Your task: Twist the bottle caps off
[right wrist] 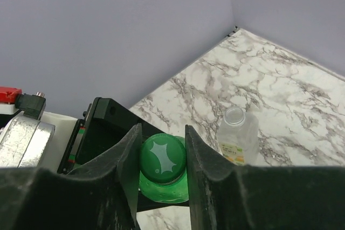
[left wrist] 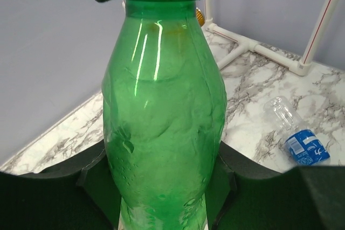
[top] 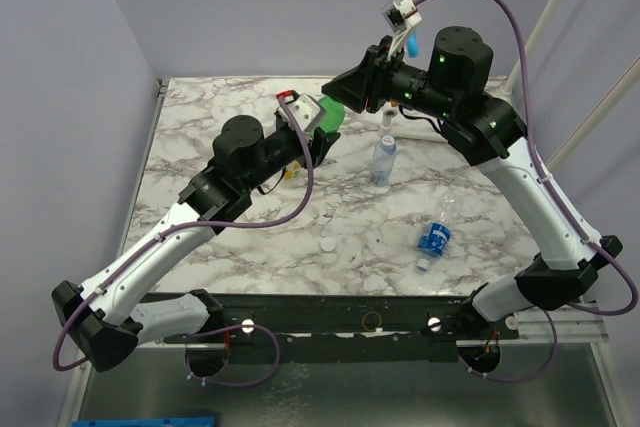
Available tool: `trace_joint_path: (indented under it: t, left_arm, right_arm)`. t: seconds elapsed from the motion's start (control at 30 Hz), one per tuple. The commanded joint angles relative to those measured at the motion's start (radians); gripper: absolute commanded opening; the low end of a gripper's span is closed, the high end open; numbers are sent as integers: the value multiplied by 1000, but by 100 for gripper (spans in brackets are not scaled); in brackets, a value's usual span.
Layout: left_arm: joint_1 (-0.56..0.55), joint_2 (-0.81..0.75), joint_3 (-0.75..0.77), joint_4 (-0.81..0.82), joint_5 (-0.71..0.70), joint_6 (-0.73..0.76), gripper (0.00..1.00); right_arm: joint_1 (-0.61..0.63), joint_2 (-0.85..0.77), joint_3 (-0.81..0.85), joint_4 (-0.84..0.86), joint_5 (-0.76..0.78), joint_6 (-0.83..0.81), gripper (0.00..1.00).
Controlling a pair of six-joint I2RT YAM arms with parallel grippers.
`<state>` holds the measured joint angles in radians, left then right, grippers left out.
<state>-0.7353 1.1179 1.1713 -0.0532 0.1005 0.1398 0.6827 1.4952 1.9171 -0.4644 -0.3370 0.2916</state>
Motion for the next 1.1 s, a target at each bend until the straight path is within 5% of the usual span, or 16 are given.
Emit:
trace_joint_path:
  t: [0.0,0.1,0.33,0.6,0.73,0.83,1.07]
  left_arm:
    - [-3,-38,24,-1,35,-5,0]
    - [-4,-55,19,-19,98,-15,0]
    - [-3,-95,109,-146,463,-86,0]
    - [-3,-147,79,-219,641,-123,0]
    - [-3,-179,58,-219,584,-85,0]
    - [-3,-203,52,-217,496,-52,0]
    - [-3,-266,-57,-196,273,8,0]
  right_arm:
    - [3,-8,32,5,-36,-7,1]
    - [5,-34,21,37,-111,-36,0]
    - [4,-220,-140,250,-570,-122,1]
    - [5,-270,-134,301,-708,-92,1]
    - [4,-268,-117,214,-634,-130,1]
    - [5,-291,-181,109,-442,-169,1]
    - [5,-377,-656,100,-19,-162,1]
